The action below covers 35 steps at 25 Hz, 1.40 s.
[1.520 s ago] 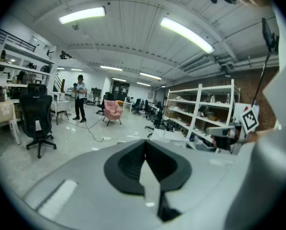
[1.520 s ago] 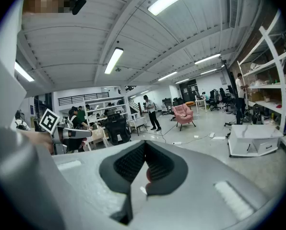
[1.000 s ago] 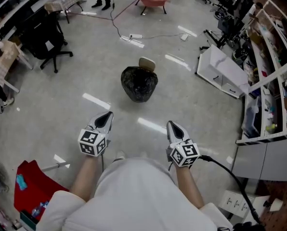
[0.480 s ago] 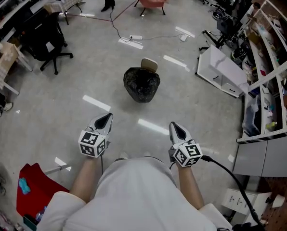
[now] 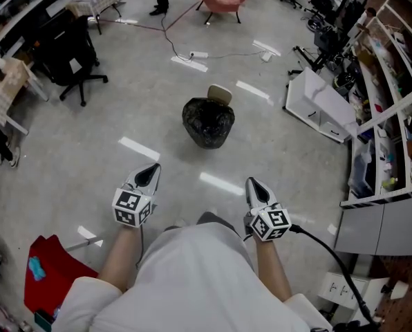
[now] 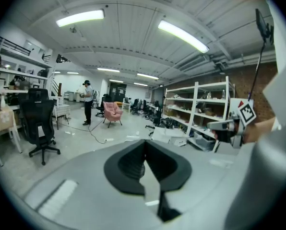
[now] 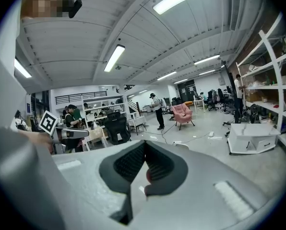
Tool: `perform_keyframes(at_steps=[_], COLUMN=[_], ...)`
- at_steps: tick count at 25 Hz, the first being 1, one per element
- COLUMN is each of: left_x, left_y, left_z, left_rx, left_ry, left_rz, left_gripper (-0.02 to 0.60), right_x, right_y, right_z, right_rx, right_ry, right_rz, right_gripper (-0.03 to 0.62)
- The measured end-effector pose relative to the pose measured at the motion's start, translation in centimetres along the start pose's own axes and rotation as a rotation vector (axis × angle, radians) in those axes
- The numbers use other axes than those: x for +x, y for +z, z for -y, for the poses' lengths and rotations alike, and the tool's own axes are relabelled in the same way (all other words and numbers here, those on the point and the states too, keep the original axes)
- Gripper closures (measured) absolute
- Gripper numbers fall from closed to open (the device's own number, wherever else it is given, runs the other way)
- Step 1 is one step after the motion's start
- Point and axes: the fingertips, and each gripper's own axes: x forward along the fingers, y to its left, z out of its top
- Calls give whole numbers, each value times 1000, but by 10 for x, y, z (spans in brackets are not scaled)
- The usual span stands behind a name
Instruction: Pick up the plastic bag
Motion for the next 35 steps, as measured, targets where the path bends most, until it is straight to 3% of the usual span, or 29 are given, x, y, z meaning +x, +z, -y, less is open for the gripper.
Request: perform_keyframes(at_steps=[14,24,35], left_x=[39,119,232], left_y=[3,29,55], left_z=[-30,-63,-90], left_rx=[-6,24,0], left_ry=[36,88,123], left_rz=[1,-20,-79], left_gripper=[577,577,577], right_x=[55,142,228], right_y=[8,30,50], right_z=[30,91,188], right_rx=[-8,6,45], right_ry=[17,64,83], right_rz=[-21,-38,-100], right_gripper=[594,594,594])
